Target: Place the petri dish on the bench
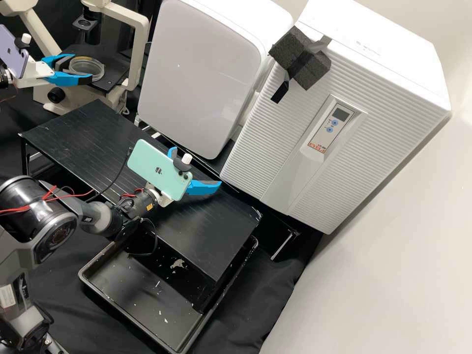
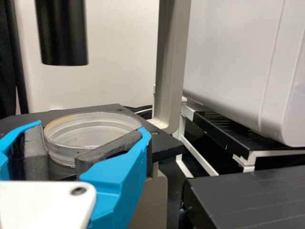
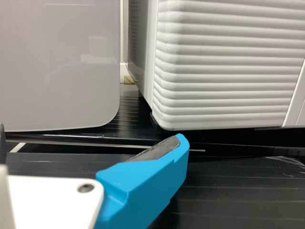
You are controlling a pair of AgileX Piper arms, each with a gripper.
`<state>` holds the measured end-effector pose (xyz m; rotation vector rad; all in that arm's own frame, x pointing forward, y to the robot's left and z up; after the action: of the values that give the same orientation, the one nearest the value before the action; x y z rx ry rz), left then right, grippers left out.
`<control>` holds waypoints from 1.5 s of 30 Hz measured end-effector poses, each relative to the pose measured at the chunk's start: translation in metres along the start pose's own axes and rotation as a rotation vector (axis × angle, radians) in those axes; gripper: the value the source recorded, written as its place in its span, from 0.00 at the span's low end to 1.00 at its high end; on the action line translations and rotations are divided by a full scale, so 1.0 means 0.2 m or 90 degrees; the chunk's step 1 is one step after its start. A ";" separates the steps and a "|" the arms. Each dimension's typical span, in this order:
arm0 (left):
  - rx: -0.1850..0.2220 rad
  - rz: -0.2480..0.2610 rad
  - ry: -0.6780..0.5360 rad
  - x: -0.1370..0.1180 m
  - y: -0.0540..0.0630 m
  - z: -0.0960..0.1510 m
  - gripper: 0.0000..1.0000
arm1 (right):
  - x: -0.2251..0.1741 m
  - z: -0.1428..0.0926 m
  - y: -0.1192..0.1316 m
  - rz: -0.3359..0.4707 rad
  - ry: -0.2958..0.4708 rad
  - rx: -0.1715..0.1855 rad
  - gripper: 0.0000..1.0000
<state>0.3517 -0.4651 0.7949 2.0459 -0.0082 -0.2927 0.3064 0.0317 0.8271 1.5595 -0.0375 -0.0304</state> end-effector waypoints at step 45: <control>-0.062 0.043 0.039 -0.10 0.21 -0.01 0.00 | 0.00 0.00 0.00 0.000 0.000 0.000 1.00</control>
<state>0.3381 -0.4811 0.8370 1.9525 -0.0251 -0.1836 0.3064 0.0317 0.8271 1.5595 -0.0375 -0.0304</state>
